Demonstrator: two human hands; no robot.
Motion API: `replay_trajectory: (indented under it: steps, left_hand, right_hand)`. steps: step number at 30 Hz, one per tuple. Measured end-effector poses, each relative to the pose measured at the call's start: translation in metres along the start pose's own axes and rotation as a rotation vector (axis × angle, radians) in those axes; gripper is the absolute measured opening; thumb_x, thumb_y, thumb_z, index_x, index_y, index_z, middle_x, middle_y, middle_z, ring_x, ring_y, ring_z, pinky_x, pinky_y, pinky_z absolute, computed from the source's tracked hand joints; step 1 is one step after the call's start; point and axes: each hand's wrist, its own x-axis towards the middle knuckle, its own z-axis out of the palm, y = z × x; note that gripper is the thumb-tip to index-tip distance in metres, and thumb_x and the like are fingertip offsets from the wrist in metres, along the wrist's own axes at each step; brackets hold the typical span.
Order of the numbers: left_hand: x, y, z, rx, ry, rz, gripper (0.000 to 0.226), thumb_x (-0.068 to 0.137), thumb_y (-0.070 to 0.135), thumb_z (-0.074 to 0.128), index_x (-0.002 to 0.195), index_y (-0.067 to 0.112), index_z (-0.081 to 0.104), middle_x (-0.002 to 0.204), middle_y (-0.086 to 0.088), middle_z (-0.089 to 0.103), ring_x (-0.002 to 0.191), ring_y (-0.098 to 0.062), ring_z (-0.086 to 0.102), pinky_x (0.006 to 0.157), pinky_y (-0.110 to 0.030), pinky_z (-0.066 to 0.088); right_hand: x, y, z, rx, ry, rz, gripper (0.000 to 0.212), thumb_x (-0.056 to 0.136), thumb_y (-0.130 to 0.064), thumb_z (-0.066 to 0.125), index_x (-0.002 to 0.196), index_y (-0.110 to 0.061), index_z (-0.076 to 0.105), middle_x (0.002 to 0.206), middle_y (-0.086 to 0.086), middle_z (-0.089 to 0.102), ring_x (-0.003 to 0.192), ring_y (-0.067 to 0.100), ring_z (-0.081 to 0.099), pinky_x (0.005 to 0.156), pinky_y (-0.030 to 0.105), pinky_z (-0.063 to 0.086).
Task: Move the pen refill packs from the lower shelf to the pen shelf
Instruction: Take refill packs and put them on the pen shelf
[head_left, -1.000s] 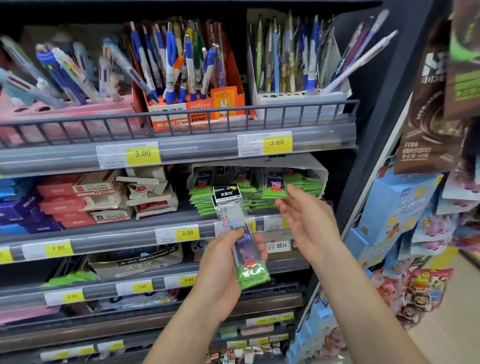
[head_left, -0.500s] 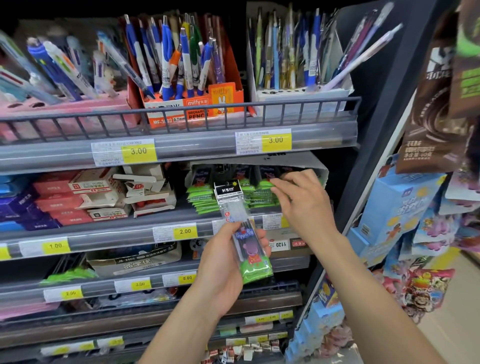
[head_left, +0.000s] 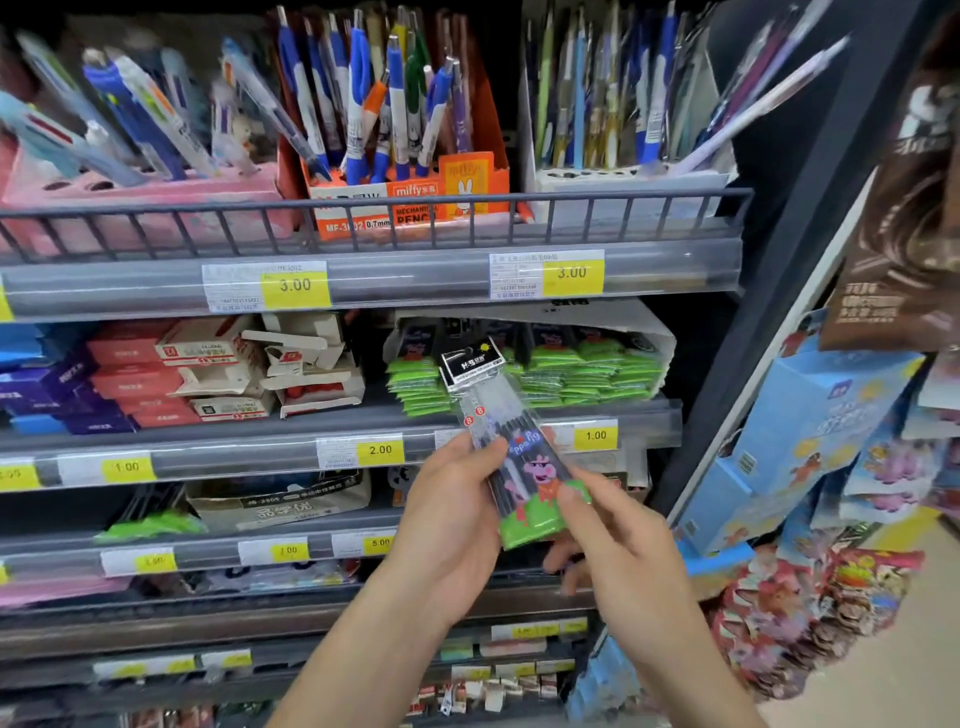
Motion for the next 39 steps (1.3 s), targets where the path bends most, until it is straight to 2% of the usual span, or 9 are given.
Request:
replay_trajectory:
  steps: [4, 9, 14, 21, 26, 28, 30, 34, 39]
  left_hand:
    - [0.001, -0.014, 0.014, -0.002, -0.03, -0.008, 0.03, 0.11, 0.006, 0.043, 0.132, -0.001, 0.061, 0.121, -0.023, 0.076, 0.106, -0.032, 0.073, 0.096, -0.049, 0.057]
    - [0.003, -0.024, 0.031, 0.122, -0.142, -0.066, 0.031, 0.109, 0.008, 0.047, 0.13, -0.009, 0.062, 0.119, -0.025, 0.074, 0.097, -0.033, 0.068, 0.083, -0.045, 0.056]
    - [0.002, -0.024, 0.039, 0.131, -0.148, -0.084, 0.03, 0.106, 0.007, 0.053, 0.134, 0.006, 0.064, 0.124, -0.02, 0.076, 0.118, -0.032, 0.073, 0.108, -0.05, 0.054]
    - [0.003, -0.024, 0.036, 0.129, -0.08, -0.08, 0.029, 0.105, 0.007, 0.055, 0.132, 0.011, 0.065, 0.117, -0.014, 0.08, 0.111, -0.028, 0.076, 0.096, -0.041, 0.059]
    - [0.006, -0.029, 0.032, 0.154, -0.064, -0.065, 0.027, 0.104, 0.008, 0.059, 0.13, 0.013, 0.067, 0.114, -0.009, 0.081, 0.109, -0.024, 0.077, 0.091, -0.038, 0.06]
    - [0.011, -0.031, 0.032, 0.344, -0.023, 0.055, 0.027, 0.104, 0.008, 0.06, 0.128, 0.017, 0.069, 0.113, -0.001, 0.081, 0.105, -0.013, 0.076, 0.089, -0.033, 0.063]
    - [0.021, -0.031, 0.03, 0.868, 0.046, 0.43, 0.029, 0.103, 0.007, 0.059, 0.127, 0.022, 0.069, 0.117, 0.008, 0.075, 0.106, -0.001, 0.069, 0.095, -0.028, 0.059]
    - [0.061, -0.014, 0.025, 1.623, 0.066, 1.224, 0.029, 0.09, -0.007, 0.07, 0.118, -0.001, 0.074, 0.112, -0.017, 0.071, 0.105, -0.035, 0.066, 0.086, -0.046, 0.055]
    - [0.095, 0.005, 0.024, 1.784, 0.207, 1.308, 0.019, 0.09, 0.011, 0.082, 0.109, 0.007, 0.08, 0.101, -0.016, 0.075, 0.085, -0.042, 0.067, 0.071, -0.05, 0.054]
  right_hand:
    - [-0.009, -0.004, -0.006, 0.167, 0.086, 0.124, 0.038, 0.102, -0.021, 0.058, 0.101, -0.055, 0.076, 0.071, 0.008, 0.07, 0.057, 0.024, 0.064, 0.048, 0.032, 0.052]
    - [-0.008, -0.002, -0.03, 0.337, 0.227, 0.193, 0.018, 0.097, -0.014, 0.066, 0.1, -0.022, 0.082, 0.075, 0.019, 0.065, 0.052, 0.02, 0.056, 0.043, 0.026, 0.044]
    - [0.004, -0.002, -0.062, 0.366, 0.294, 0.129, 0.02, 0.101, -0.015, 0.06, 0.102, -0.017, 0.08, 0.068, 0.011, 0.063, 0.051, 0.014, 0.051, 0.042, 0.022, 0.04]
    - [0.056, -0.011, -0.08, 0.331, 0.417, 0.055, 0.03, 0.099, -0.013, 0.058, 0.076, -0.016, 0.078, 0.06, 0.002, 0.063, 0.051, 0.013, 0.052, 0.044, 0.02, 0.041]
    - [0.106, -0.007, -0.078, 0.319, 0.478, 0.027, 0.015, 0.098, -0.015, 0.062, 0.092, -0.012, 0.076, 0.061, 0.002, 0.064, 0.059, 0.017, 0.057, 0.054, 0.027, 0.046]
    - [0.124, -0.005, -0.073, 0.339, 0.501, 0.007, 0.021, 0.099, -0.017, 0.063, 0.115, -0.005, 0.07, 0.065, 0.002, 0.067, 0.061, 0.016, 0.06, 0.059, 0.028, 0.052]
    - [0.135, 0.0, -0.07, 0.25, 0.523, -0.033, 0.034, 0.1, -0.021, 0.062, 0.132, -0.008, 0.06, 0.073, 0.001, 0.072, 0.067, 0.015, 0.068, 0.074, 0.036, 0.058]
    - [0.125, 0.025, -0.073, -0.521, 0.576, -0.329, 0.038, 0.101, -0.03, 0.047, 0.138, -0.025, 0.051, 0.105, 0.0, 0.066, 0.085, 0.016, 0.064, 0.082, 0.042, 0.052]
    - [0.126, 0.043, -0.077, -0.849, 0.631, -0.655, 0.032, 0.099, -0.009, 0.059, 0.129, -0.013, 0.067, 0.106, 0.012, 0.05, 0.067, 0.019, 0.045, 0.055, 0.037, 0.046]
